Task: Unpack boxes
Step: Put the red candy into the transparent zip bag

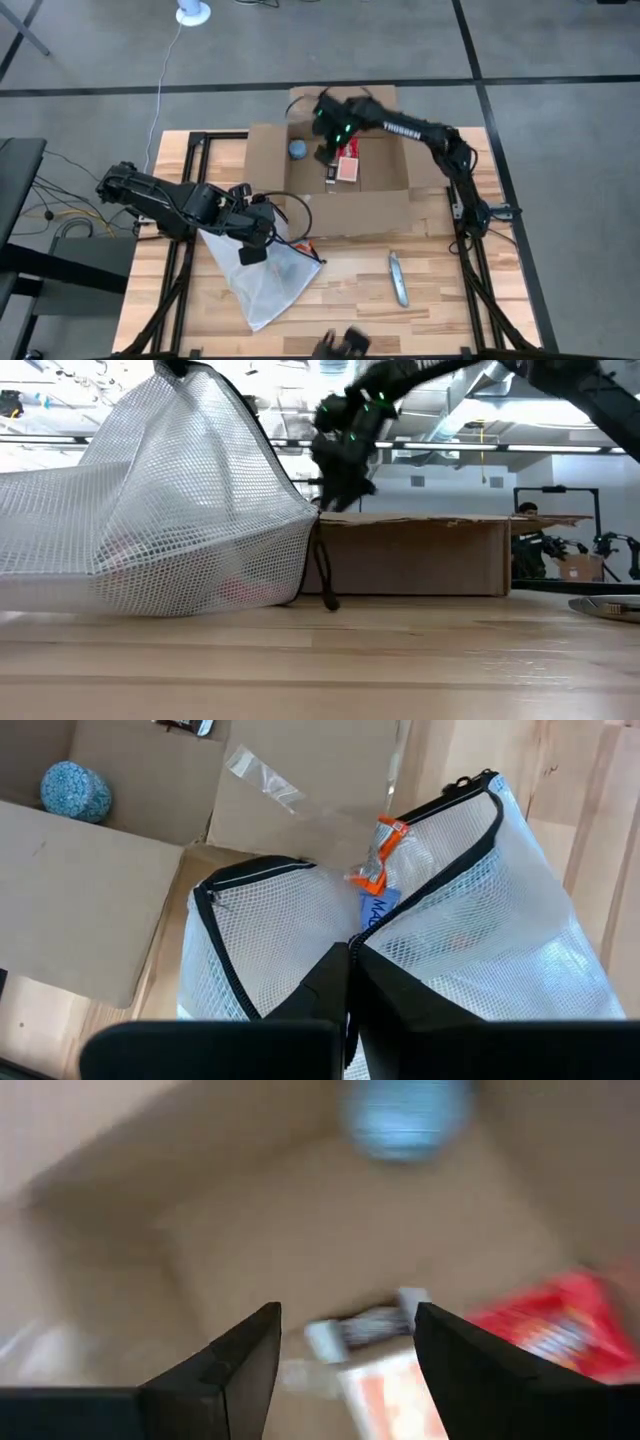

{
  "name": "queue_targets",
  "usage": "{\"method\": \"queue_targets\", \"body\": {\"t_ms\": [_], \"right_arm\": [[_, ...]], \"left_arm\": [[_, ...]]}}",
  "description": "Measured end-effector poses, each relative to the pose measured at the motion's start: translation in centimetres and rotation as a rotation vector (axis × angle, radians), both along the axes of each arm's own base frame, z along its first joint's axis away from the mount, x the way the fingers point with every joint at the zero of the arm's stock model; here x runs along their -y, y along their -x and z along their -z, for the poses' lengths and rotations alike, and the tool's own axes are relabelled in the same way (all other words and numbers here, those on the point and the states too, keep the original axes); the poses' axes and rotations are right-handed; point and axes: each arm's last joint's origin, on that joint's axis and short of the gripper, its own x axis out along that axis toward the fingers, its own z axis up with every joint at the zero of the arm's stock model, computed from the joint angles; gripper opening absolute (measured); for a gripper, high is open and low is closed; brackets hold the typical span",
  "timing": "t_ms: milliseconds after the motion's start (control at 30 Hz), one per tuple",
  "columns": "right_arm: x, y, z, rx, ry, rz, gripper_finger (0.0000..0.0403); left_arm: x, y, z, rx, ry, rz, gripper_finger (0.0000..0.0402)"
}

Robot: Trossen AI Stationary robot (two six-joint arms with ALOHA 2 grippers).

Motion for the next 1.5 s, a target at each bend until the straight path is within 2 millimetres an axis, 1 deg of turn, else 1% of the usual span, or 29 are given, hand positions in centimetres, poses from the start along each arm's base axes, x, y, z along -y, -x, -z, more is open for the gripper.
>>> {"method": "queue_targets", "body": {"t_ms": [67,133,233,400,500,733,800,900,1000,1067,1133,1233,1333,1433,1500], "right_arm": [[2.2,1.4,0.7,-0.006,-0.019,0.107,0.0205],[3.7,2.5,1.6,-0.010,-0.048,0.197,0.0203],[4.9,3.9,3.4,-0.046,-0.098,0.286,0.0201],[5.9,5.0,6.5,-0.036,-0.131,0.390,0.0200],[6.0,4.9,7.8,-0.002,-0.107,0.416,0.0200],[6.0,4.9,8.7,0.037,-0.096,0.448,0.0200],[5.6,4.8,9.0,0.030,-0.128,0.449,0.0200],[4.3,4.4,10.2,-0.034,-0.175,0.420,0.0200],[3.2,3.4,9.6,-0.016,-0.164,0.386,0.0200],[3.0,3.1,9.5,-0.019,-0.125,0.386,0.0200],[3.1,3.1,9.7,-0.034,-0.078,0.403,0.0200],[3.8,3.1,9.5,-0.004,-0.034,0.425,0.0200],[4.4,3.8,9.5,-0.022,-0.033,0.449,0.0200],[4.6,4.4,10.1,-0.045,-0.043,0.467,0.0200],[4.3,4.7,10.9,-0.070,-0.054,0.465,0.0200]], "left_arm": [[0.0,0.0,0.0,-0.001,-0.002,0.003,0.0000],[0.0,0.0,0.0,-0.001,-0.002,0.002,0.0000],[-0.1,0.0,0.0,0.001,-0.005,-0.005,0.0000],[-0.5,-0.2,0.0,0.009,0.001,-0.039,0.0000],[-0.6,-0.2,0.0,0.011,0.002,-0.051,0.0000],[-0.7,-0.2,0.0,0.015,0.008,-0.067,0.0000],[-0.7,-0.2,0.0,0.015,0.008,-0.065,0.0000],[-0.7,-0.2,0.0,0.017,0.007,-0.063,0.0000],[-0.7,-0.2,0.0,0.014,0.002,-0.058,0.0000],[-0.7,-0.2,0.0,0.009,-0.003,-0.047,0.0000],[-0.7,-0.2,0.0,0.008,-0.005,-0.044,0.0000],[-0.7,-0.2,0.0,0.008,-0.004,-0.045,0.0000],[-0.5,-0.2,0.0,0.007,-0.004,-0.039,0.0000],[-0.3,-0.1,0.0,0.008,-0.004,-0.031,0.0000],[-0.2,-0.1,0.0,0.007,-0.004,-0.027,0.0000]]}}
